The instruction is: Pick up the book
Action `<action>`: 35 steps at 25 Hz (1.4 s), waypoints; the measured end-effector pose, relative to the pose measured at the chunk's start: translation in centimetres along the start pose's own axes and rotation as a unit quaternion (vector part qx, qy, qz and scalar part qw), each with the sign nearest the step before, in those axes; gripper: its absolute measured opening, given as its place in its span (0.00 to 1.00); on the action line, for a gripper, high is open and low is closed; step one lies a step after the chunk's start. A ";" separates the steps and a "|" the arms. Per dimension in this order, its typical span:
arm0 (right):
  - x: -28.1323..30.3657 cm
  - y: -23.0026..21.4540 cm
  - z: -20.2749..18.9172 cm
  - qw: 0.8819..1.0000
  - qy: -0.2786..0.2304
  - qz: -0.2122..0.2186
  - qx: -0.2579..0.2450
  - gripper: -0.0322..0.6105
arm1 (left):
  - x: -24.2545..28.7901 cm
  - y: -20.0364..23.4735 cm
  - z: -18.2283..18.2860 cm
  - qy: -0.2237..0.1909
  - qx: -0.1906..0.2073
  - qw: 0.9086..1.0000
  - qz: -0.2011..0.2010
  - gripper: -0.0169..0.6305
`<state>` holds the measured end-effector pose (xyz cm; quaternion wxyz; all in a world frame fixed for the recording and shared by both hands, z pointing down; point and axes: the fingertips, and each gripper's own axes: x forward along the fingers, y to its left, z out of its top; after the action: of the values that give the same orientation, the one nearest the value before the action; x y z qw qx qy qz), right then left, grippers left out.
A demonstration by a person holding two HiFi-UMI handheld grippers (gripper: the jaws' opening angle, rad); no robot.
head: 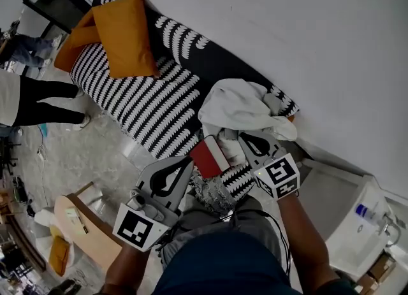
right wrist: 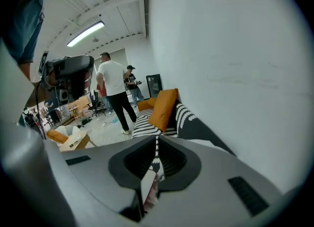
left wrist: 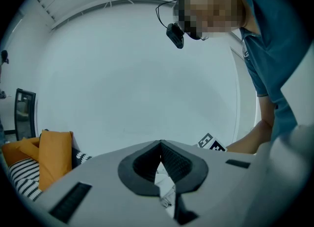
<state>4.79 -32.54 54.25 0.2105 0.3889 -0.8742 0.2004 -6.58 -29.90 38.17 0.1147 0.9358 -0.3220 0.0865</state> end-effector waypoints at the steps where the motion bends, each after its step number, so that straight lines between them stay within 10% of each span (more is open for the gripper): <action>1: 0.9 -0.1 -1.0 1.000 0.010 0.007 0.008 0.07 | 0.2 0.3 -0.4 0.002 -0.004 1.000 0.001 0.03; 15: 10.4 0.7 -14.1 0.981 0.144 0.080 0.098 0.23 | 0.5 3.4 -4.7 0.040 -0.042 0.998 0.029 0.03; 35: 16.6 6.1 -24.2 0.916 0.282 0.176 0.225 0.54 | -1.8 7.0 -8.7 0.067 -0.078 0.993 0.056 0.03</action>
<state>-4.86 -26.26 81.96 0.3170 0.1929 -0.7646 0.5269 -13.09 -31.90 47.16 0.2035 0.8964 -0.3717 0.1296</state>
